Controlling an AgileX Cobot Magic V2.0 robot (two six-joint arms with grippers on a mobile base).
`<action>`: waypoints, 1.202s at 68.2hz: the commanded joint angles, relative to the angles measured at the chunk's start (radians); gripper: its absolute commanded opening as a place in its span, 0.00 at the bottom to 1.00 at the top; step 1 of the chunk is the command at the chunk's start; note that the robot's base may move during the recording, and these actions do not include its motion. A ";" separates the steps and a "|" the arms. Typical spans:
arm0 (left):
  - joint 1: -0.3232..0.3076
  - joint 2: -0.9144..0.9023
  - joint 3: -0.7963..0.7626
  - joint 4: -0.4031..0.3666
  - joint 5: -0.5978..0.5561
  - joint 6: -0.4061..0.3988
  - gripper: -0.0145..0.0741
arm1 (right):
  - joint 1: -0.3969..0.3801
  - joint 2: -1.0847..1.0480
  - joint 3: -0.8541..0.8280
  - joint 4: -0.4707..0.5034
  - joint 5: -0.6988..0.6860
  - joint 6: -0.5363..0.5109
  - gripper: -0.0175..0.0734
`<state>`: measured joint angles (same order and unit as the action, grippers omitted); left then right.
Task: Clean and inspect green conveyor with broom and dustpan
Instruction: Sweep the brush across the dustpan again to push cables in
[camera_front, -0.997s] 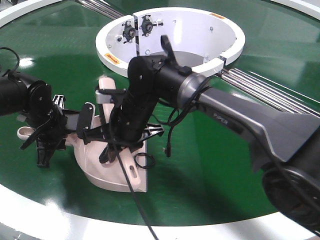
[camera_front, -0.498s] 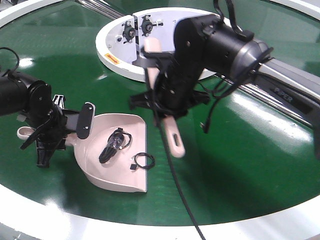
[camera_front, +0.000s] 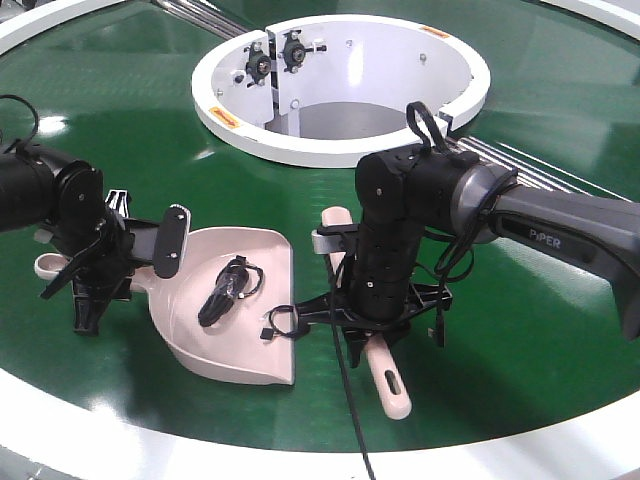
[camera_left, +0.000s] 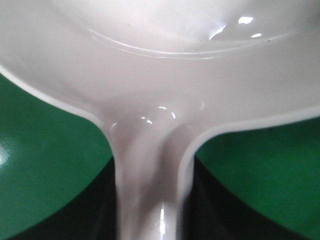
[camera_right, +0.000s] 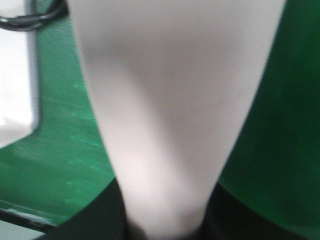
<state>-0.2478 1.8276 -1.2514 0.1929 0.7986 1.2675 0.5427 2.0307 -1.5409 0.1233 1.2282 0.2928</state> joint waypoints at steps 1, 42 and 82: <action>-0.006 -0.041 -0.026 -0.006 -0.023 0.009 0.16 | -0.003 -0.036 -0.021 0.040 0.064 -0.005 0.19; -0.006 -0.041 -0.026 -0.006 -0.023 0.009 0.16 | -0.002 0.021 -0.027 0.166 0.064 -0.014 0.19; -0.006 -0.041 -0.026 -0.006 -0.023 0.009 0.16 | 0.118 0.108 -0.281 0.338 0.064 -0.148 0.19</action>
<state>-0.2478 1.8276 -1.2514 0.2092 0.7939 1.2793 0.6333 2.2065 -1.7484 0.3587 1.2228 0.2028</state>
